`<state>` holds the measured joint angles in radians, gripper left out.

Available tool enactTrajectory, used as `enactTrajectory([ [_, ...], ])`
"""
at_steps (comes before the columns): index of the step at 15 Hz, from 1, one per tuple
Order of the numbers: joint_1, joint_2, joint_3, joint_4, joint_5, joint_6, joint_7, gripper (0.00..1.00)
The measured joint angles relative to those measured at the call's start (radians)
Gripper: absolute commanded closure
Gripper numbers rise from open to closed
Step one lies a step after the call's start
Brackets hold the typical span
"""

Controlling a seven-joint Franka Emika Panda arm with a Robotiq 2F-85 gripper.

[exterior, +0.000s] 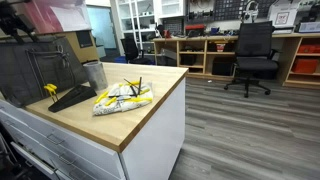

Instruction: Pick up one yellow object from the right and put it in the silver tin

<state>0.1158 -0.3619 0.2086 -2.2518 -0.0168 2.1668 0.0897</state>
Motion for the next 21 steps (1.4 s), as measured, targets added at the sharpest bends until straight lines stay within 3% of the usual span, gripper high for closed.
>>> enactTrajectory([
  [21, 0.001, 0.002, -0.01, -0.001, 0.019, -0.001, 0.016, 0.0],
])
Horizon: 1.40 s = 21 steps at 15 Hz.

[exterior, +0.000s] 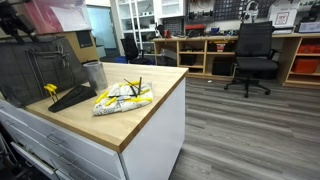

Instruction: Pick up one yellow object from the right and put it in the silver tin

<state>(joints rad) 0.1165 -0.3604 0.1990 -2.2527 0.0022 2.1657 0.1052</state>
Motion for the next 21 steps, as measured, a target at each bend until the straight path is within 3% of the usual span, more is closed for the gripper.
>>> enactTrajectory([
  [4, -0.016, 0.018, -0.046, 0.002, 0.042, 0.0, 0.078, 0.0],
  [12, -0.112, 0.107, -0.149, 0.025, 0.071, -0.012, 0.179, 0.0],
  [21, -0.171, 0.282, -0.22, 0.167, 0.07, -0.077, 0.299, 0.0],
])
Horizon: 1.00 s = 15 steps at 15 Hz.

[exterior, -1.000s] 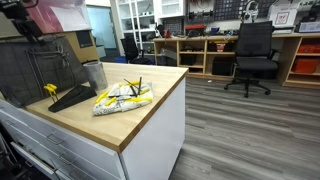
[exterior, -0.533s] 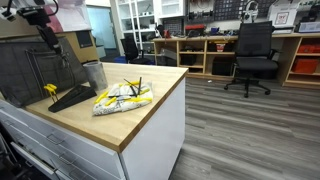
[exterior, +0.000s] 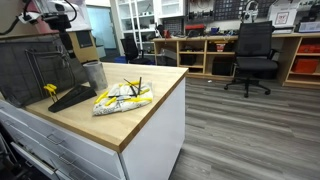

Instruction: Pick up one yellow object from the right and put it in the silver tin

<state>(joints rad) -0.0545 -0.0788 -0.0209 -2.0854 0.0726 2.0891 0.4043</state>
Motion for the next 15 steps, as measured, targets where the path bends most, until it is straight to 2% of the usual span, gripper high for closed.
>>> enactTrajectory([
  [6, -0.036, 0.046, -0.056, 0.015, 0.025, -0.027, 0.116, 0.0],
  [15, -0.032, 0.052, -0.052, 0.03, 0.05, -0.027, 0.114, 0.0],
])
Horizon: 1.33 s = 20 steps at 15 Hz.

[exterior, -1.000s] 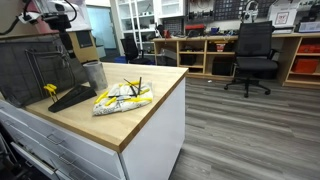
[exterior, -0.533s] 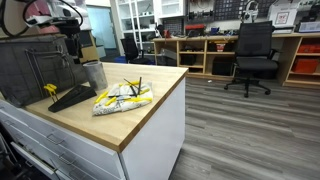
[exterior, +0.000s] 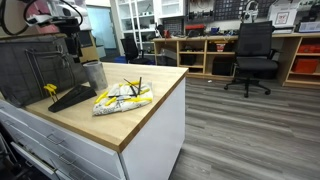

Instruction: Pick up one yellow object from the right and put it in the silver tin

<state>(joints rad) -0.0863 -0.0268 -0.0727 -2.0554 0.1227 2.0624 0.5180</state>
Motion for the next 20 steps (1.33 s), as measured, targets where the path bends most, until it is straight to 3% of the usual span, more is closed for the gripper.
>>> enactTrajectory([
  [9, -0.045, 0.072, -0.066, -0.016, -0.001, -0.001, 0.007, 0.0],
  [20, -0.064, 0.126, -0.079, -0.054, -0.007, -0.005, -0.364, 0.0],
])
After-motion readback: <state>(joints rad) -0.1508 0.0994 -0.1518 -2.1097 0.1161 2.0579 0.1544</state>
